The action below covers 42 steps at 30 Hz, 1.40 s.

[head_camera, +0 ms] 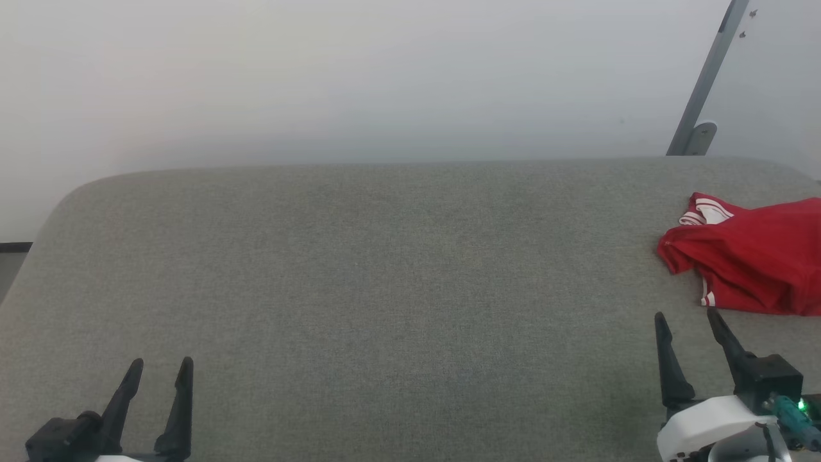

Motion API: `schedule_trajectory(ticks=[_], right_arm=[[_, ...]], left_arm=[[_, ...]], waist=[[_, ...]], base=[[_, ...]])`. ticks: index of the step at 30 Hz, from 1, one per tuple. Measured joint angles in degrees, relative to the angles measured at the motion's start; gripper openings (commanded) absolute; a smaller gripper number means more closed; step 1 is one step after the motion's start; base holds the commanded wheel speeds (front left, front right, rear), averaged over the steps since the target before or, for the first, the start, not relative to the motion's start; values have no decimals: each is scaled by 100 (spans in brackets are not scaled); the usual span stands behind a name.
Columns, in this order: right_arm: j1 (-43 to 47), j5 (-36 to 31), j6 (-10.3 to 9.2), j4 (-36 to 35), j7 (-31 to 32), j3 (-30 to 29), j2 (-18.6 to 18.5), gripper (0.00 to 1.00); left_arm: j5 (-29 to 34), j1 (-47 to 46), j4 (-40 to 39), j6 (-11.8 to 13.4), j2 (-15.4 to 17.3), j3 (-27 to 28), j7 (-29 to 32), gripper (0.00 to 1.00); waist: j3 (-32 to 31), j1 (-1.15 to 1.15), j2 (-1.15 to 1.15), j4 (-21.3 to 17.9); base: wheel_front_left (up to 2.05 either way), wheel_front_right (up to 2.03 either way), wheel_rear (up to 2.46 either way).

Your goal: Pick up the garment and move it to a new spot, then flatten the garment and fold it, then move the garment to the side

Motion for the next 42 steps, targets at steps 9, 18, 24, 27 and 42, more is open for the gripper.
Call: schedule_trajectory(ticks=[9, 18, 24, 27, 42], right_arm=[[195, 9, 0, 335, 40, 4, 112, 0], [197, 1038, 0, 396, 324, -21, 125, 0], [148, 1726, 0, 324, 463, 0, 129, 0], [119, 2050, 0, 311, 527, 9, 131, 0], [4, 3505, 0, 258, 849, 27, 141, 0]], left_arm=[[0, 44, 231, 0, -254, -89, 24, 0], [-781, 4, 291, 0, -409, -54, 265, 0], [-1260, -68, 310, 0, -513, -15, 435, 0], [-1529, -137, 313, 0, -554, -1, 503, 0], [-2615, -378, 346, 0, -743, 87, 838, 0]], waist=[[3, 0, 0, 8], [21, 0, 0, -3], [33, 0, 0, -10], [39, 0, 0, -13], [69, 0, 0, -30]], base=[[0, 0, 0], [0, 0, 0], [0, 0, 0], [0, 0, 0], [0, 0, 0]])
